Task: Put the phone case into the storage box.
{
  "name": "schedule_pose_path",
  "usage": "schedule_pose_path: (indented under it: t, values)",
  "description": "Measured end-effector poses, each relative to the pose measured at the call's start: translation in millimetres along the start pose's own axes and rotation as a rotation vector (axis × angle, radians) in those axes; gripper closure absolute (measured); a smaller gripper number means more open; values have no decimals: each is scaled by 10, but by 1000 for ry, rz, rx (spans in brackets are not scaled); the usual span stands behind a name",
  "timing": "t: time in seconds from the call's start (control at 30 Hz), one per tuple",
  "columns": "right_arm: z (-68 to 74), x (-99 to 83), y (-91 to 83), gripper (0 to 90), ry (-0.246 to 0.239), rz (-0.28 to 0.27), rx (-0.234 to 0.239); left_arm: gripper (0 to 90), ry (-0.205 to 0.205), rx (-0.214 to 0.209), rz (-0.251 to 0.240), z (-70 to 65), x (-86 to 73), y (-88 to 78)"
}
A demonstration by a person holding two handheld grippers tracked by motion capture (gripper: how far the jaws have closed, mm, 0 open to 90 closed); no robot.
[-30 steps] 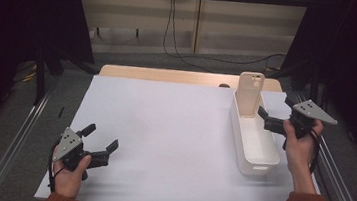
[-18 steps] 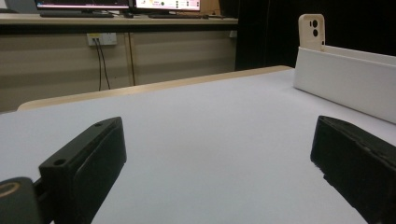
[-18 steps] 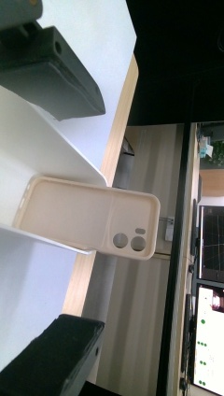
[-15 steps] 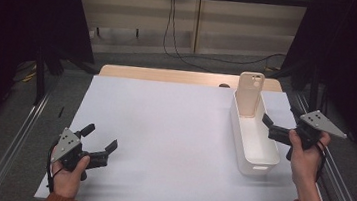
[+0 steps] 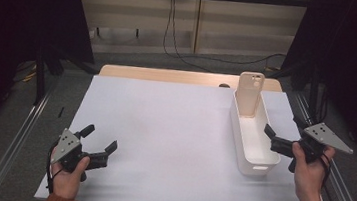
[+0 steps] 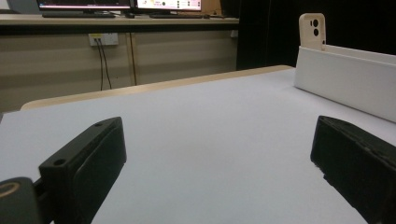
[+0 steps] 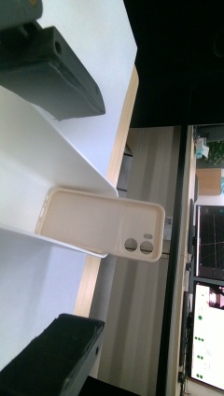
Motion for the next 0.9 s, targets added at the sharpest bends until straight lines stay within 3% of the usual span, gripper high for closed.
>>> schedule_pose_path:
  t: [0.9]
  values:
    - [252,-213,-421,0,-3,-4,24,32,-16,19,-3,14,-2,-61]
Point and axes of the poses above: each handheld gripper's, and its own axes: y roughly forward along the jaws, x roughly out of its top, z roughly to its left, the point moved 7 cm from there along y, roughly forward along the jaws
